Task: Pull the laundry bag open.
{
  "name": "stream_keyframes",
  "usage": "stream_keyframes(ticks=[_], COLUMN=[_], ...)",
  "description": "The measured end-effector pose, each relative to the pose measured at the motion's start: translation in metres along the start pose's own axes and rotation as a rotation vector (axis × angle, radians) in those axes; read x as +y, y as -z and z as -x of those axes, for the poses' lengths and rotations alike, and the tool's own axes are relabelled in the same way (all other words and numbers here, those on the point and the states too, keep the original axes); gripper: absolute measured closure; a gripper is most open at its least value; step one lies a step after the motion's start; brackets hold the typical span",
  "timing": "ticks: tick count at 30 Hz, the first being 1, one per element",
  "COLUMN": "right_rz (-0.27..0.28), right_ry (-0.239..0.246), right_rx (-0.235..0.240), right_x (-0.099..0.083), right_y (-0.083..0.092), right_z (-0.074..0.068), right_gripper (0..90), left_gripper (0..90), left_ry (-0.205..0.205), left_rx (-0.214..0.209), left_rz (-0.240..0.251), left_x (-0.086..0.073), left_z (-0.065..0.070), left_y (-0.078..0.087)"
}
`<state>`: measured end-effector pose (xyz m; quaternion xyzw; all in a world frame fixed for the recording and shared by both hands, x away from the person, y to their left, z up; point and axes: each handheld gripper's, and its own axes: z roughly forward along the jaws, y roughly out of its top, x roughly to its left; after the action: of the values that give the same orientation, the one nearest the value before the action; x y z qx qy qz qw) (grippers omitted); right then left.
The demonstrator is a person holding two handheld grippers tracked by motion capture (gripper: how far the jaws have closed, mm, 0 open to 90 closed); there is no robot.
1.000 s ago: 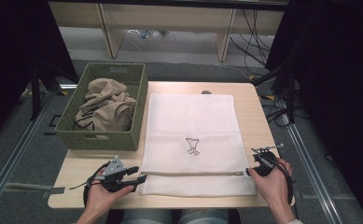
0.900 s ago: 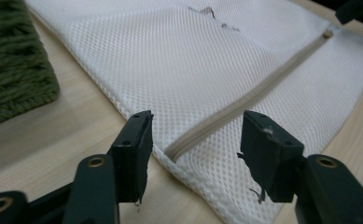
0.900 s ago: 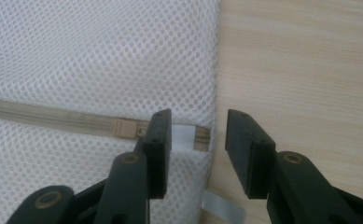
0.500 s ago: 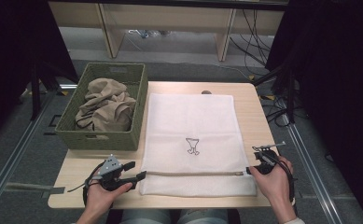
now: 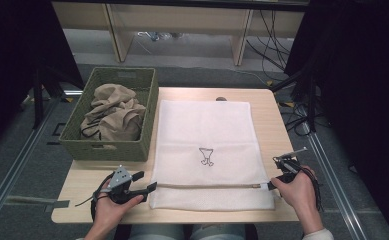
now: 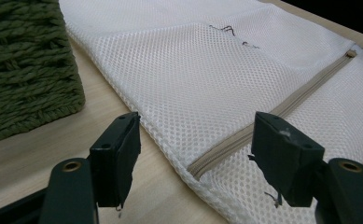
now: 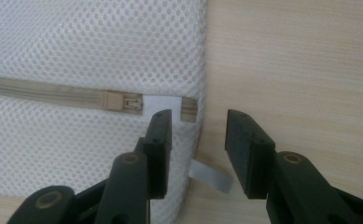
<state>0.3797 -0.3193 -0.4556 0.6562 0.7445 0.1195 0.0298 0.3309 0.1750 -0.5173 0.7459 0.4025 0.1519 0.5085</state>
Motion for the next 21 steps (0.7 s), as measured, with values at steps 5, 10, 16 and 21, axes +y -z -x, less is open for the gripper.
stream_keyframes(ticks=[5, 10, 16, 21], right_rz=[-0.044, -0.097, -0.085, -0.147], right_ry=[-0.010, 0.008, -0.023, 0.013], right_rx=[-0.003, -0.013, -0.015, -0.020], right_x=[0.014, 0.023, 0.023, 0.027], right_y=[-0.003, -0.010, -0.018, -0.018], right_z=[-0.006, -0.008, -0.010, -0.010], right_gripper=[63.7, 64.5, 62.9, 62.8], left_gripper=[32.5, 32.5, 32.4, 32.4], left_ry=[0.011, 0.006, 0.003, 0.009], left_rx=[0.000, 0.005, 0.011, 0.007], left_rz=[0.003, -0.002, -0.010, -0.004], left_x=[-0.002, -0.002, -0.003, -0.003], left_z=[-0.001, -0.001, -0.002, -0.002], left_y=[-0.001, -0.001, -0.001, -0.002])
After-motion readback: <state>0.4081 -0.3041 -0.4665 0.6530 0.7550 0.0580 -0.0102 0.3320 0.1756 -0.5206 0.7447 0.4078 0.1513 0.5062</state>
